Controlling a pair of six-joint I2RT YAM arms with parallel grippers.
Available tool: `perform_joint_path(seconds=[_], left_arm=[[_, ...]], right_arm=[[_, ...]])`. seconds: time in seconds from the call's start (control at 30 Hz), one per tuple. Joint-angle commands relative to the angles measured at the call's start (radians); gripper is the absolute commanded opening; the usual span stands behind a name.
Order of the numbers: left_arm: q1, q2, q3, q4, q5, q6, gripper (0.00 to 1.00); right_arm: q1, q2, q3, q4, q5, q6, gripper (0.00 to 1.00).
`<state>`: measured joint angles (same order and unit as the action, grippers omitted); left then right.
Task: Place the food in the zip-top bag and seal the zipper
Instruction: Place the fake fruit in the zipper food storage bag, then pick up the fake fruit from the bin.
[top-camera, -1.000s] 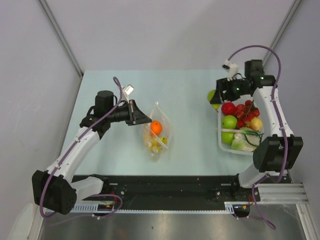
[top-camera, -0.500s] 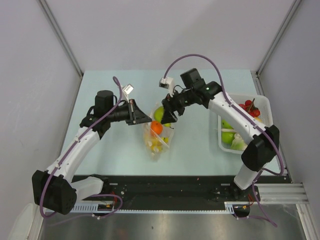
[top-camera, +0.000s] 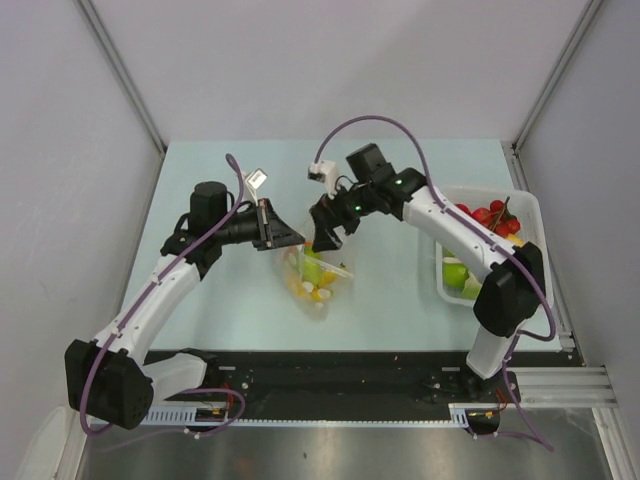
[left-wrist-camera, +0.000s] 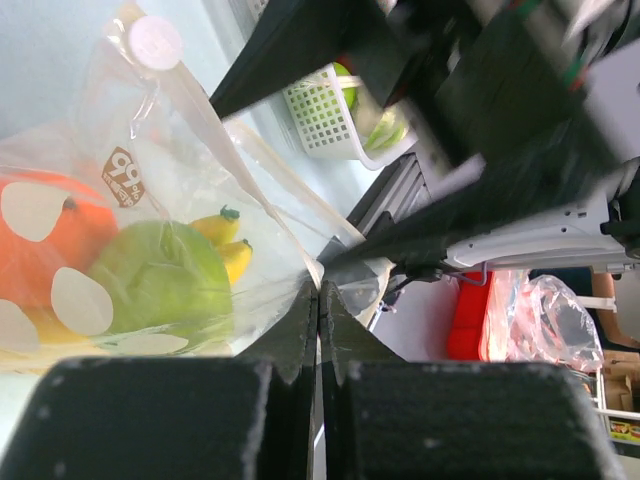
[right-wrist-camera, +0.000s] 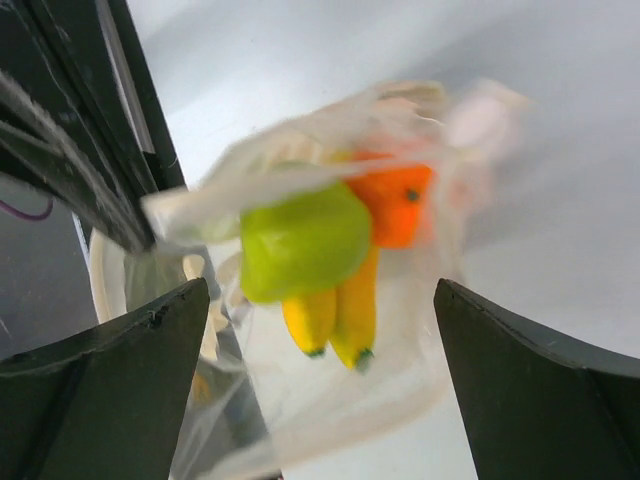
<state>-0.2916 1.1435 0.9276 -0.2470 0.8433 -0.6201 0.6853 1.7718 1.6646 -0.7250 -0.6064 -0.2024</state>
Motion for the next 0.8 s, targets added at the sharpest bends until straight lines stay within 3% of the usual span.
perform_joint_path(seconds=[0.0, 0.13, 0.27, 0.47, 0.63, 0.77], left_arm=[[0.008, -0.034, -0.006, 0.055, 0.030, -0.012, 0.00], [0.008, -0.041, -0.009, 0.043, 0.020, 0.006, 0.00], [0.008, -0.056, 0.008, -0.011, 0.004, 0.062, 0.00], [0.009, -0.073, -0.029, -0.014, 0.007, 0.065, 0.00], [0.008, -0.079, -0.052, 0.005, 0.019, 0.060, 0.00], [0.009, -0.077, -0.065, 0.021, 0.026, 0.054, 0.00]], right_arm=[[-0.131, -0.136, 0.040, -0.072, -0.073, -0.029, 1.00], [-0.372, -0.253, 0.041, -0.229, -0.187, -0.109, 1.00], [-0.693, -0.320, 0.043, -0.436, -0.246, -0.254, 1.00], [-1.086, -0.500, -0.087, -0.697, -0.230, -0.500, 1.00], [-1.152, -0.589, -0.170, -0.738, -0.052, -0.629, 1.00], [-1.152, -0.556, -0.175, -0.746, 0.056, -0.670, 0.98]])
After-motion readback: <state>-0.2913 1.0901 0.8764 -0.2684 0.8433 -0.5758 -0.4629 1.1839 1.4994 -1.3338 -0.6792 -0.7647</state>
